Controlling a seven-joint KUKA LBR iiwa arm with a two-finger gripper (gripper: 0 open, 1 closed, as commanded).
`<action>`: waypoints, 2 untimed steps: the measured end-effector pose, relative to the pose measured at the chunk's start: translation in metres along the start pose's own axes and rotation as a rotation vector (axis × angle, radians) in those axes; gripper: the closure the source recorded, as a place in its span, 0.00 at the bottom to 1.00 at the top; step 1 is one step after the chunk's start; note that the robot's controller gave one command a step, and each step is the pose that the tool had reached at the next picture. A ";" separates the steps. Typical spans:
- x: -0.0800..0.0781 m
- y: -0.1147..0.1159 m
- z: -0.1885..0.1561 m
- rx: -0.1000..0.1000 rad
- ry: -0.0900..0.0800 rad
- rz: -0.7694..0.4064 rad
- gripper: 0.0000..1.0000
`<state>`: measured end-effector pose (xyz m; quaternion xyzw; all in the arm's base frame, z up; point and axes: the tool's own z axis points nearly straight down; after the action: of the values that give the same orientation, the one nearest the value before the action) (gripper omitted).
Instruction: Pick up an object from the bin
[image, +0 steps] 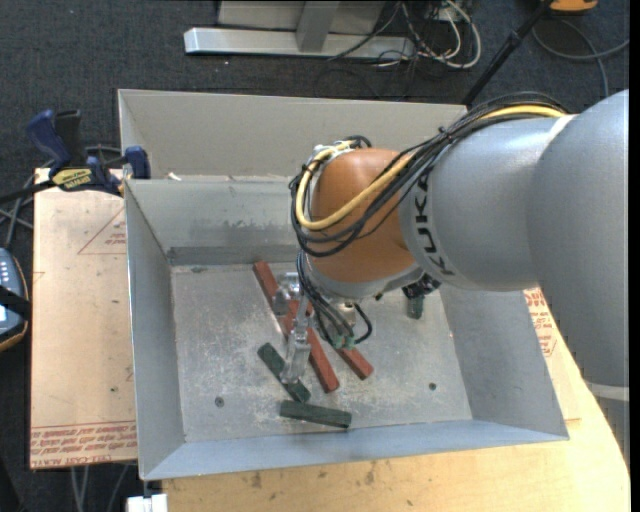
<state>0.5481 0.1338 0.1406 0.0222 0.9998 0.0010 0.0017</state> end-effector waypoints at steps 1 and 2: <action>-0.068 -0.038 -0.015 0.001 0.003 0.206 0.00; 0.000 -0.024 0.004 0.001 0.001 0.052 0.00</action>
Offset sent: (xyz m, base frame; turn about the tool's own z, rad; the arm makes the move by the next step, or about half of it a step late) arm -0.0300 -0.0140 -0.0140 0.0054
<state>0.5469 0.1103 0.1368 0.0480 0.9988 0.0005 0.0009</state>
